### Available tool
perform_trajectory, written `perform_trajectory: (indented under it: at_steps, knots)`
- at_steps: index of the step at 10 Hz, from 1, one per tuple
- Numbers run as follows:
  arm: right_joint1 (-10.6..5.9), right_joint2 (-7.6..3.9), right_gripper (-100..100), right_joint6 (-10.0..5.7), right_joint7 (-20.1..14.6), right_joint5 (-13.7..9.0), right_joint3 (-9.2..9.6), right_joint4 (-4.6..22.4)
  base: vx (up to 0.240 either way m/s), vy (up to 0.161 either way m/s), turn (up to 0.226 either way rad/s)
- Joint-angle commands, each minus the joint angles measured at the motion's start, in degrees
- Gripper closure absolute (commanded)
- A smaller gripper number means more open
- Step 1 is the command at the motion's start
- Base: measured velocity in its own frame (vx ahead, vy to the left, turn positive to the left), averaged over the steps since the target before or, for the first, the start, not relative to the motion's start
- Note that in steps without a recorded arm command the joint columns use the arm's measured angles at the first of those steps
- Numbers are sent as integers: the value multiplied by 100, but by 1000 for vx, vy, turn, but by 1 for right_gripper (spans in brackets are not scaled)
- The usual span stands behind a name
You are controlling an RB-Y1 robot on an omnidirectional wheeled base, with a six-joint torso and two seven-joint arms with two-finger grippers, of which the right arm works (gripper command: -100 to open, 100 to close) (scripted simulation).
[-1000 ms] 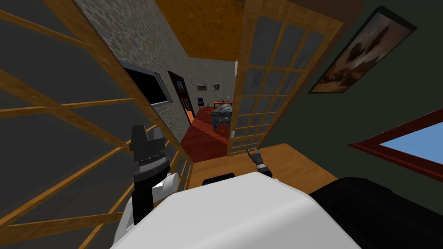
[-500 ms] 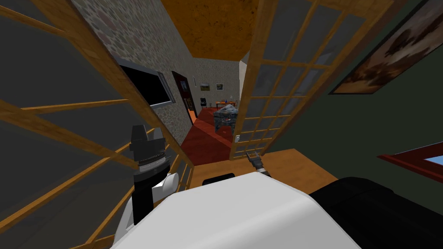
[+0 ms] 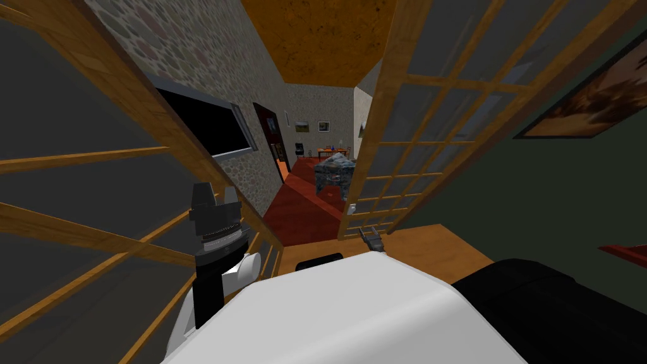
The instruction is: Pull the door open
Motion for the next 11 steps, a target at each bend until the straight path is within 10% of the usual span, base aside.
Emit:
perform_trajectory:
  at_steps: [1, 7, 11]
  knots:
    - [1, 54, -100, -107, 126, 52, -66, 176, 125, -7, 50]
    - [-217, -229, -100, -96, 209, -88, -259, 543, 149, 16, 80]
    - [-310, -223, -100, -57, 219, -162, -334, 657, 167, -19, 67]
